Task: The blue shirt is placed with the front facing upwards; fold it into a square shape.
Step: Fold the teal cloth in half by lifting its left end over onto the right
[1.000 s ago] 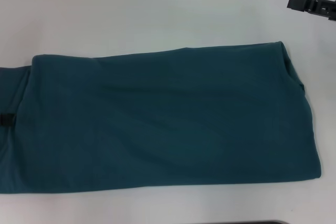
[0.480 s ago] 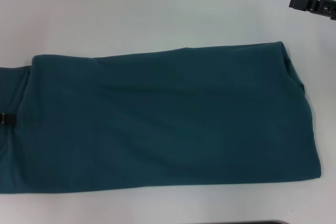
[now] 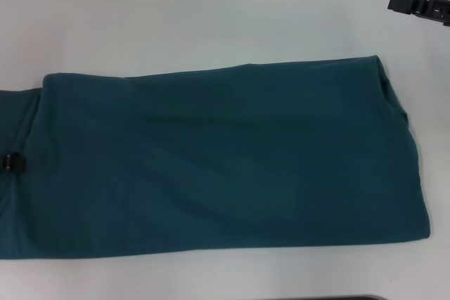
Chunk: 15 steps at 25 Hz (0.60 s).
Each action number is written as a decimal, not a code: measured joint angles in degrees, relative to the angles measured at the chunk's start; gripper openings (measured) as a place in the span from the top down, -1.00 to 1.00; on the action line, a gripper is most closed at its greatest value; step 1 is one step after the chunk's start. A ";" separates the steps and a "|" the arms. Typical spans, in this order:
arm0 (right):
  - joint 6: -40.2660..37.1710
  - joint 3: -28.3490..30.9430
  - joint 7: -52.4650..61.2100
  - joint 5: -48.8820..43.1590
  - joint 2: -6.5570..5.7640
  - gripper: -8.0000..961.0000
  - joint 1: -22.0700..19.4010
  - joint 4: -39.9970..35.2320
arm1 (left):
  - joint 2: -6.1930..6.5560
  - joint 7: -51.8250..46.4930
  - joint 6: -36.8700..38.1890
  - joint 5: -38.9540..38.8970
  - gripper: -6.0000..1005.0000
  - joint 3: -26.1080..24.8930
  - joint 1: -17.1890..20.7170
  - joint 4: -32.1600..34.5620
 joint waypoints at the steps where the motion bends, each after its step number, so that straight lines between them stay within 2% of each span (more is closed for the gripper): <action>1: 0.00 0.00 0.00 0.00 -0.03 -0.67 0.00 0.00 | -0.14 -0.01 0.24 0.00 -0.71 0.07 -0.10 0.00; 12: 0.00 0.00 0.00 0.00 -0.03 -0.67 -0.02 0.00 | -1.20 0.36 2.37 -0.01 -0.69 0.15 -2.11 -0.32; 15: 0.00 0.00 0.00 0.00 -0.03 -0.67 -0.13 0.00 | -1.07 0.37 2.30 -0.02 -0.69 0.35 -2.21 -0.52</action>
